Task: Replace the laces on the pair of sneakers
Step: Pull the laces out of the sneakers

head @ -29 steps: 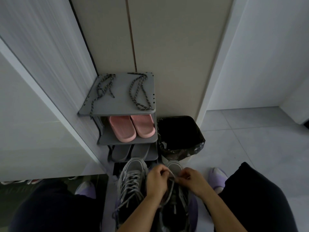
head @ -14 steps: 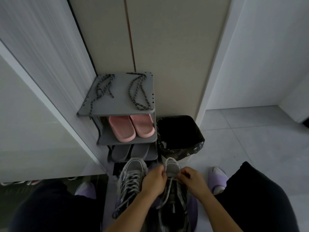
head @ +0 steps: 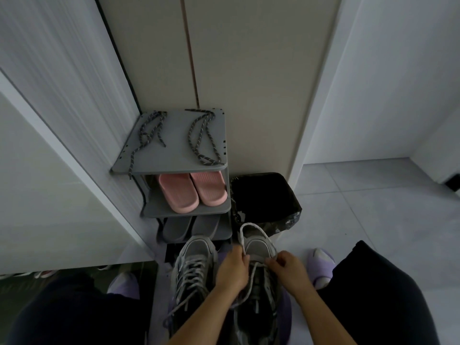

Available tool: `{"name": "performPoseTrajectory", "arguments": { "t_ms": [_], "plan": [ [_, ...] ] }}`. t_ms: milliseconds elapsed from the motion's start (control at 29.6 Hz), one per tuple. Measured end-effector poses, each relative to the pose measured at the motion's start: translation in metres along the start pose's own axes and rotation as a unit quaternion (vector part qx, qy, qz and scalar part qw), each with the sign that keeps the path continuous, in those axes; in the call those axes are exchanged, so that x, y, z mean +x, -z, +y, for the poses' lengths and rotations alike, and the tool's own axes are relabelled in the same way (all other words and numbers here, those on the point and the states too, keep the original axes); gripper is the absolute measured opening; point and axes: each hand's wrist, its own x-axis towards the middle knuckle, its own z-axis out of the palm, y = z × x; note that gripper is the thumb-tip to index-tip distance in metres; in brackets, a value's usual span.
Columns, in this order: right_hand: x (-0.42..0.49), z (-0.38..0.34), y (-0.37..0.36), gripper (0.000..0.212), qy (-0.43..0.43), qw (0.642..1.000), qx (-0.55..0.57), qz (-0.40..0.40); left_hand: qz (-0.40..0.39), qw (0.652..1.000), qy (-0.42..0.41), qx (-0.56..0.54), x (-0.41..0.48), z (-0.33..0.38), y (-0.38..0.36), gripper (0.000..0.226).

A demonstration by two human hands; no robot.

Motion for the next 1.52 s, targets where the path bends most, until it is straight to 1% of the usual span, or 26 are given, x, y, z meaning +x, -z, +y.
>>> {"name": "performPoseTrajectory", "arguments": {
  "t_ms": [68, 169, 237, 304, 372, 406, 439, 574, 642, 710, 777, 811, 845, 879, 946, 980, 1014, 1048, 1081, 1183, 1217, 1318, 1385, 1419, 1453, 1521],
  "plan": [
    [0.002, 0.003, 0.000, 0.042, 0.012, 1.000, -0.019, 0.000, 0.048, 0.998, -0.034, 0.002, 0.004, 0.001, 0.012, 0.018],
    [0.003, 0.005, 0.000, 0.042, 0.020, 0.999, -0.038, -0.007, 0.177, 0.973, -0.082, -0.121, 0.013, 0.006, 0.052, 0.034],
    [0.004, 0.005, -0.002, 0.041, 0.029, 0.999, -0.044, -0.008, 0.214, 0.952, -0.094, -0.196, 0.016, 0.003, 0.066, 0.035],
    [0.004, 0.005, -0.003, 0.042, 0.040, 0.998, -0.042, -0.003, 0.160, 0.964, -0.042, -0.208, 0.017, 0.000, 0.055, 0.029],
    [0.006, 0.006, -0.003, 0.043, 0.046, 0.997, -0.063, -0.003, 0.048, 0.985, 0.022, -0.162, 0.013, -0.007, 0.022, 0.023],
    [0.006, 0.006, -0.003, 0.043, 0.048, 0.996, -0.080, -0.005, 0.014, 0.987, 0.036, -0.156, 0.010, -0.009, 0.007, 0.021],
    [0.006, 0.006, -0.003, 0.042, 0.048, 0.995, -0.090, -0.007, 0.010, 0.984, 0.042, -0.173, 0.009, -0.010, -0.004, 0.019],
    [0.005, 0.008, -0.003, 0.040, 0.025, 0.998, -0.056, -0.016, 0.074, 0.968, 0.022, -0.241, 0.009, -0.003, 0.000, 0.016],
    [0.004, 0.009, -0.004, 0.041, 0.002, 1.000, -0.017, -0.015, 0.118, 0.931, 0.016, -0.345, 0.010, 0.005, 0.022, 0.018],
    [0.005, 0.008, -0.005, 0.043, -0.003, 1.000, 0.001, -0.009, 0.181, 0.861, 0.005, -0.476, 0.013, 0.013, 0.057, 0.018],
    [0.004, 0.007, -0.006, 0.044, 0.004, 1.000, -0.002, 0.000, 0.218, 0.790, -0.015, -0.572, 0.014, 0.019, 0.088, 0.013],
    [0.003, 0.006, -0.006, 0.045, 0.008, 1.000, -0.001, 0.004, 0.223, 0.771, -0.017, -0.596, 0.016, 0.018, 0.095, 0.012],
    [0.003, 0.005, -0.006, 0.044, 0.008, 1.000, 0.003, 0.007, 0.211, 0.780, -0.006, -0.589, 0.018, 0.015, 0.093, 0.008],
    [0.002, 0.005, -0.006, 0.043, 0.005, 1.000, 0.009, 0.006, 0.180, 0.807, 0.019, -0.562, 0.019, 0.010, 0.081, 0.003],
    [0.002, 0.004, -0.006, 0.040, -0.004, 1.000, 0.023, 0.001, 0.064, 0.879, 0.076, -0.466, 0.011, -0.003, 0.040, 0.019],
    [0.002, 0.004, -0.006, 0.039, -0.006, 1.000, 0.027, 0.000, 0.024, 0.902, 0.079, -0.423, 0.004, -0.007, 0.017, 0.017],
    [0.002, 0.005, -0.006, 0.038, -0.006, 1.000, 0.030, 0.000, 0.017, 0.916, 0.077, -0.394, -0.001, -0.009, 0.001, 0.009],
    [0.002, 0.005, -0.006, 0.038, -0.007, 0.999, 0.033, -0.001, 0.035, 0.918, 0.078, -0.386, -0.004, -0.006, -0.005, 0.004],
    [0.002, 0.005, -0.005, 0.037, -0.008, 0.999, 0.037, -0.006, 0.065, 0.912, 0.086, -0.396, -0.004, -0.001, -0.004, 0.014],
    [0.003, 0.007, -0.004, 0.036, -0.026, 0.998, 0.052, -0.023, 0.109, 0.837, 0.089, -0.529, 0.003, 0.013, 0.034, 0.026],
    [0.004, 0.007, -0.004, 0.038, -0.028, 0.998, 0.050, -0.022, 0.127, 0.826, 0.075, -0.544, 0.007, 0.018, 0.054, 0.027],
    [0.004, 0.006, -0.004, 0.044, -0.020, 0.999, 0.046, -0.018, 0.201, 0.829, 0.017, -0.522, 0.011, 0.028, 0.120, 0.029],
    [0.003, 0.005, -0.005, 0.044, -0.017, 0.998, 0.053, -0.019, 0.225, 0.798, -0.017, -0.559, 0.013, 0.030, 0.151, 0.029],
    [0.002, 0.005, -0.005, 0.044, -0.017, 0.998, 0.056, -0.018, 0.224, 0.794, -0.031, -0.565, 0.014, 0.029, 0.156, 0.028],
    [0.002, 0.004, -0.005, 0.043, -0.019, 0.998, 0.057, -0.017, 0.210, 0.813, -0.037, -0.542, 0.013, 0.027, 0.155, 0.026],
    [0.002, 0.005, -0.006, 0.043, -0.022, 0.998, 0.053, -0.011, 0.145, 0.894, -0.030, -0.424, 0.010, 0.023, 0.130, 0.021]
  ]
}}
